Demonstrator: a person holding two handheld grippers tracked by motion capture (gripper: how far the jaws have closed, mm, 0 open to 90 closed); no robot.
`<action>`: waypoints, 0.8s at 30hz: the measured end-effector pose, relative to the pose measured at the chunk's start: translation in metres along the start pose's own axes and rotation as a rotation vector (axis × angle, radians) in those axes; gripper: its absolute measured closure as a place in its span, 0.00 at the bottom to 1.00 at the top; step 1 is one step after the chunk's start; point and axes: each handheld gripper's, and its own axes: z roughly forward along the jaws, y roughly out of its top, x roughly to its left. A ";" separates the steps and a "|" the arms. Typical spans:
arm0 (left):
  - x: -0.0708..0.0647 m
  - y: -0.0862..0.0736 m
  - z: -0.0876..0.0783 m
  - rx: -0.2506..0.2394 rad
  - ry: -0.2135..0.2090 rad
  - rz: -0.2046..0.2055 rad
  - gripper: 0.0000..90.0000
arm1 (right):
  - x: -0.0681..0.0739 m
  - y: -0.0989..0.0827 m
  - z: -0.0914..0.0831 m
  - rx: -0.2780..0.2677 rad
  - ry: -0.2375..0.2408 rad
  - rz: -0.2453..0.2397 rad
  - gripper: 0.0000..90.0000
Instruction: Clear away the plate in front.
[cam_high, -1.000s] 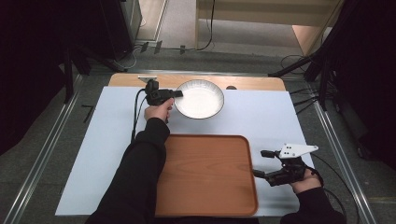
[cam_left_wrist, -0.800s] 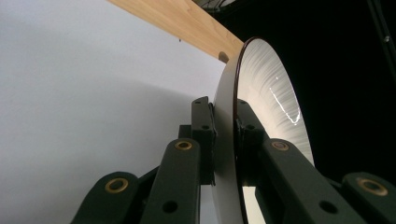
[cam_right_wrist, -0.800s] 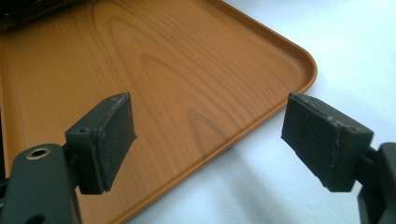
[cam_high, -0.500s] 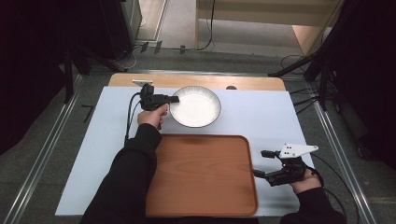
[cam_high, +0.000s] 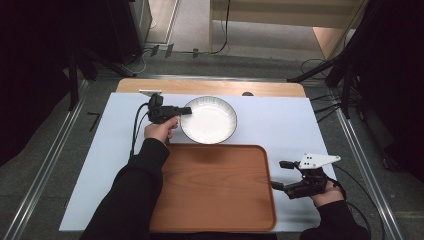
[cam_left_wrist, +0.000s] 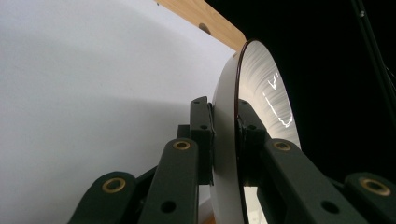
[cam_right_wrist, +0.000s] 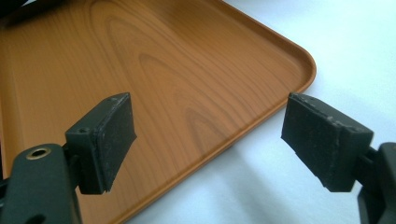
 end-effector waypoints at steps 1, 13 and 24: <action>0.000 -0.001 -0.001 0.001 -0.004 -0.003 0.90 | 0.000 0.000 0.000 0.001 -0.001 -0.001 0.20; 0.001 -0.017 -0.015 0.014 -0.017 0.020 0.90 | 0.000 -0.001 0.000 0.011 -0.015 0.007 0.20; 0.006 -0.034 -0.027 0.027 -0.038 0.016 0.89 | -0.001 -0.001 0.000 0.007 -0.014 0.019 0.20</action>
